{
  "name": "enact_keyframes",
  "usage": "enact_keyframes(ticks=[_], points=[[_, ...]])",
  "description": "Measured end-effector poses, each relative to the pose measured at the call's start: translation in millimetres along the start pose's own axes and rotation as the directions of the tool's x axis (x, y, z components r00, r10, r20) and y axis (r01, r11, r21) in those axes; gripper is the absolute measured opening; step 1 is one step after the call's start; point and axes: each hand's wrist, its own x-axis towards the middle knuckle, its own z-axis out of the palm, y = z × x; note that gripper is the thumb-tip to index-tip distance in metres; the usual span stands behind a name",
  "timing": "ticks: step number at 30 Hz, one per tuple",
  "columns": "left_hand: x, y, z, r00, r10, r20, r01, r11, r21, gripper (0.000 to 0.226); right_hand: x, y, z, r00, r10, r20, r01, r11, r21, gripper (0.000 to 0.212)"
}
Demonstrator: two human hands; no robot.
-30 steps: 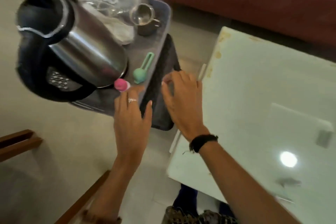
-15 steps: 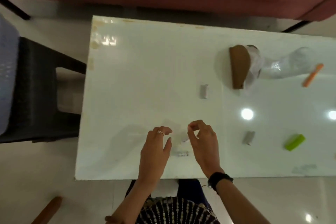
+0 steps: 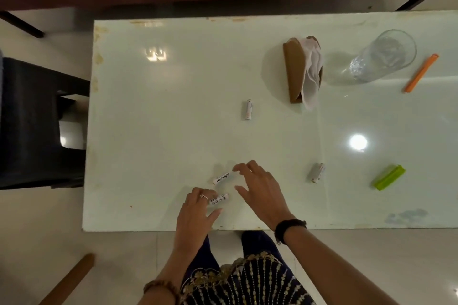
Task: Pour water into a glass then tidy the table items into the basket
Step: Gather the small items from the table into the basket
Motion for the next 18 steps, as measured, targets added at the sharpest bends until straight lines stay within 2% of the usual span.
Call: enact_keyframes(ticks=[3,7,10,13,15,18], points=[[3.3,-0.4,3.8,0.999,-0.009,-0.049,0.007,0.999,-0.051,0.023,13.0,-6.3,6.0,0.999,-0.052,0.008,0.052,0.998,-0.034,0.038],[6.1,-4.7,3.7,0.997,-0.027,-0.072,0.016,0.988,-0.152,0.017,22.5,-12.7,12.3,0.995,-0.075,0.061,0.084,0.982,-0.167,0.022],[5.8,-15.7,0.1,0.991,-0.119,-0.061,0.097,0.956,-0.277,0.015,27.6,-15.2,13.1,1.0,-0.024,0.018,0.027,0.988,-0.153,0.016],[1.2,-33.1,-12.5,0.97,-0.223,-0.097,0.154,0.871,-0.466,0.008,35.2,-22.1,12.8,0.999,-0.054,-0.008,0.05,0.97,-0.237,0.017],[-2.7,-44.7,-24.0,0.955,-0.28,-0.102,0.173,0.798,-0.578,0.007,38.4,-26.8,13.3,0.993,-0.108,0.036,0.114,0.941,-0.318,0.015],[-11.9,-70.2,-44.7,0.935,-0.341,-0.097,0.199,0.731,-0.653,0.012,40.2,-40.3,20.7,0.987,-0.082,0.141,0.127,0.927,-0.353,0.012]])
